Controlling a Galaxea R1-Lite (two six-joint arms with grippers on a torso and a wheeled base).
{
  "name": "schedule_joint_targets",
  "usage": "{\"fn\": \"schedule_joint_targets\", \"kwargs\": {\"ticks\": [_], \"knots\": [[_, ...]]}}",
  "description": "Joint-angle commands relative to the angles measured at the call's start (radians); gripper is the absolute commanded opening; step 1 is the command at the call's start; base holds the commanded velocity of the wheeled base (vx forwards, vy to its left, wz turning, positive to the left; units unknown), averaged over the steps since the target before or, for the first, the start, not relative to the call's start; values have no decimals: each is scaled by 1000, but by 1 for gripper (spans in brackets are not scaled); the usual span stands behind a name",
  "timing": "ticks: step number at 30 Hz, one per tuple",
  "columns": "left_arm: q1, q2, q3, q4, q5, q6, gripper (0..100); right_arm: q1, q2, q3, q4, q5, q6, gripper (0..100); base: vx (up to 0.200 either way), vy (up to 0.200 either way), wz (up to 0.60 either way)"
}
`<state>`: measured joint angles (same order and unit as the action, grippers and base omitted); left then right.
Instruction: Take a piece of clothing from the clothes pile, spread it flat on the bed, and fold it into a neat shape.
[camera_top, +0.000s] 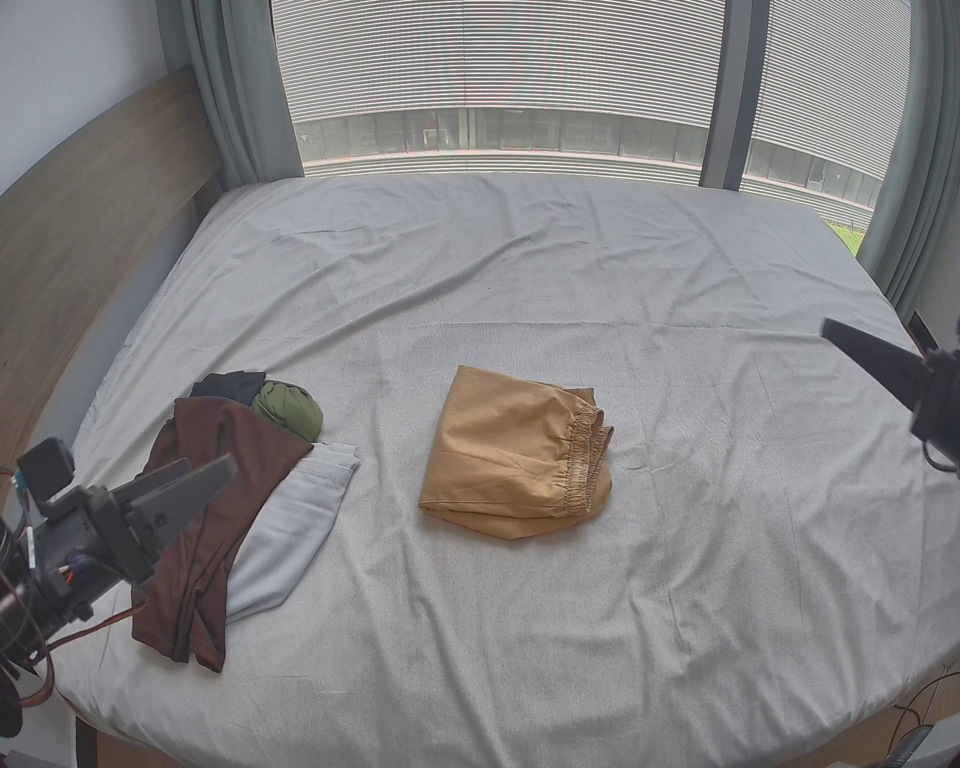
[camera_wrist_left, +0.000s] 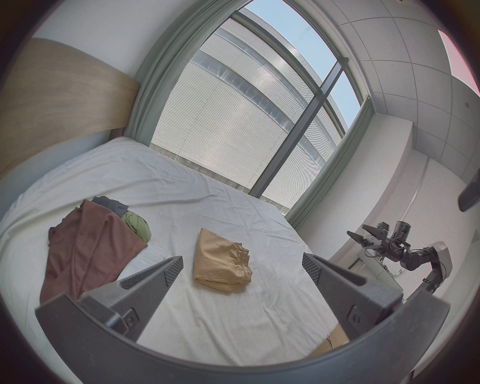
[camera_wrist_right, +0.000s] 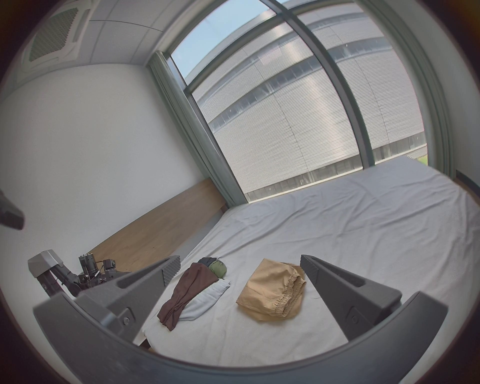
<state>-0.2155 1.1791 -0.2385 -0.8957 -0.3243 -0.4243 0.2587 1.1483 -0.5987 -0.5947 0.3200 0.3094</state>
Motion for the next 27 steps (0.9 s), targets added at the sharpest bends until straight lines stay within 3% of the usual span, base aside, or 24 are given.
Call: {"fn": "schedule_joint_targets", "kwargs": {"ticks": [1, 4, 7, 8, 10, 11, 12, 15, 18, 22, 27], "knots": [[62, -918, 90, 686, 17, 114, 100, -216, -1088, 533, 282, 1, -96, 100, 0, 0, 0], [70, -964, 74, 732, 19, 131, 100, -243, -1130, 599, 297, 2, -141, 100, 0, 0, 0], [111, -1007, 100, 747, 19, 177, 100, -253, -1148, 599, 450, -18, -157, 100, 0, 0, 0], [133, -1029, 120, 753, 19, 202, 100, -253, -1148, 599, 500, -79, -181, 100, 0, 0, 0], [173, -1067, 154, 767, 17, 254, 100, -254, -1147, 599, 523, -280, -228, 100, 0, 0, 0], [173, -1067, 154, 767, 17, 254, 100, -254, -1147, 599, 523, -280, -228, 100, 0, 0, 0], [220, -1110, 206, 790, 14, 311, 100, -256, -1145, 599, 524, -375, -262, 100, 0, 0, 0], [237, -1139, 239, 834, 21, 367, 100, -256, -1145, 599, 524, -364, -274, 100, 0, 0, 0], [237, -1139, 237, 847, 67, 361, 100, -254, -1145, 599, 521, -248, -311, 100, 0, 0, 0], [237, -1138, 239, 842, 225, 371, 100, -253, -1148, 599, 530, -378, -335, 100, 0, 0, 0], [239, -1139, 239, 867, 327, 397, 100, -253, -1148, 599, 530, -398, -297, 100, 0, 0, 0]]}}
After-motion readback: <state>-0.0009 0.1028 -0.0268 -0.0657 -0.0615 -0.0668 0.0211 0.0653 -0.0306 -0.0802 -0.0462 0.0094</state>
